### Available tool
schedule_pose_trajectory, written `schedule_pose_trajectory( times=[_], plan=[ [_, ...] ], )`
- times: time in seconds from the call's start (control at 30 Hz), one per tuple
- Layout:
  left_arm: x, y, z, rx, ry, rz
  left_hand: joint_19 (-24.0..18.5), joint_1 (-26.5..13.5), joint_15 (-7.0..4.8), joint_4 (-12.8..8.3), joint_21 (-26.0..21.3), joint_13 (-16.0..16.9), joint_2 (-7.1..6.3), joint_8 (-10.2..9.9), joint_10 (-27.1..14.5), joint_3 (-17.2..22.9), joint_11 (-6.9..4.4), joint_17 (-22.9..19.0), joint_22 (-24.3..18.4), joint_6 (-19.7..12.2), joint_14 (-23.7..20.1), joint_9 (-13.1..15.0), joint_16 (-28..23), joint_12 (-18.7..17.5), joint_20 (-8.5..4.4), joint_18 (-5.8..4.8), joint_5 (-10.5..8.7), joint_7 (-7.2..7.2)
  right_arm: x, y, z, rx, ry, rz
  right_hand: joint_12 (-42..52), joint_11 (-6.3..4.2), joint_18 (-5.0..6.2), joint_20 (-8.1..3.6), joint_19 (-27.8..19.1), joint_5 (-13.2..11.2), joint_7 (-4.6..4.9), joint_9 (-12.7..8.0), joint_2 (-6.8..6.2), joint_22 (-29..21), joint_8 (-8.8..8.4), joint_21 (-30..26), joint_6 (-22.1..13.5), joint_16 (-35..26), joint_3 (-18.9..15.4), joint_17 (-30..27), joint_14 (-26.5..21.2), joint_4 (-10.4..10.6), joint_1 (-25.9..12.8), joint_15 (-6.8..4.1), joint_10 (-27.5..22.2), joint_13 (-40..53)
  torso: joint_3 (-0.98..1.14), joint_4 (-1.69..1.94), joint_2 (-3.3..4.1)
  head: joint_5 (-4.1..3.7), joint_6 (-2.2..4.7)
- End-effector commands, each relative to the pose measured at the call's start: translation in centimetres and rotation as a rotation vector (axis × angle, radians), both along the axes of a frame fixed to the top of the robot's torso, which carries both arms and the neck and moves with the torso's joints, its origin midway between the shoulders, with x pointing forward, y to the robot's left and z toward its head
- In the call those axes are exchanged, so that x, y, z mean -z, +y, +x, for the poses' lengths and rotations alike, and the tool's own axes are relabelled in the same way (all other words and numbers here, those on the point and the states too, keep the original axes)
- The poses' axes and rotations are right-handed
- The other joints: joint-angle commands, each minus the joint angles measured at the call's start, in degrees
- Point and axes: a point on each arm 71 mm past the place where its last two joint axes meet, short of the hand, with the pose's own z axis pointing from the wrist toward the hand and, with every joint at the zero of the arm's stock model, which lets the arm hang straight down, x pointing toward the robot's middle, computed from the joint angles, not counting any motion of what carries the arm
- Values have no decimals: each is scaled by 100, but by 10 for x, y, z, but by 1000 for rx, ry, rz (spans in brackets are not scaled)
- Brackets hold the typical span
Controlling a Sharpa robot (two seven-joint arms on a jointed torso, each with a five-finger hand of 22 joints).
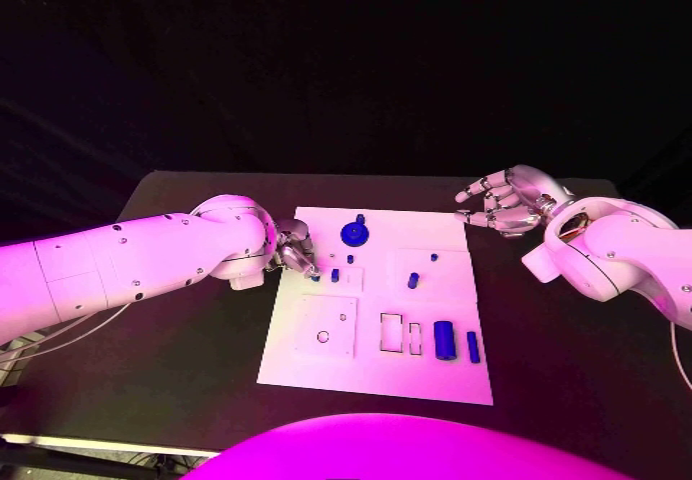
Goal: Assemble the parts on the task board
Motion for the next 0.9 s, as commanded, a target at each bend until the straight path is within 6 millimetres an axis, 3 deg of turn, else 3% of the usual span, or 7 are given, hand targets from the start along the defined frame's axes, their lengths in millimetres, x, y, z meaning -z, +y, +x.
schedule_pose_trajectory(
  times=[0.03,0.67,0.9],
  plan=[
    [6,-3,-3,6,30,-4,38,-94,-56,-858,23,37,-8,21,49,806,-4,1448,411,131,586,-9,28,30,-4,-47,-7,-78,0,1,-1,-19,-3,-4,-13,-10,109,-11,-16,14,-2,-5,-1,212,33,-24,-39,-29,25,473,340,2,-31,-41,-26,-4,1,-2,3,-15,5],
    [9,-5,-1,6,40,-3,77,-322,-103,-648,41,110,-24,23,108,437,-62,1483,468,237,596,-26,46,29,-48,-60,-50,-158,0,1,-1,-17,-5,-4,-19,-11,111,-12,-18,14,-3,-9,-14,208,47,-40,-44,-38,59,460,337,1,-50,-42,-34,-17,-3,6,0,-36,-17],
    [9,-1,0,-2,38,4,84,-568,-131,-129,30,170,-53,-52,94,-507,-88,1485,476,344,597,-100,47,-3,-80,-62,-135,-193,0,0,-1,-16,-6,-4,-19,-11,111,-12,-18,14,-3,-9,-14,208,47,-40,-44,-38,59,460,337,1,-50,-42,-34,-17,-5,4,-2,-37,-13]
  ],
)
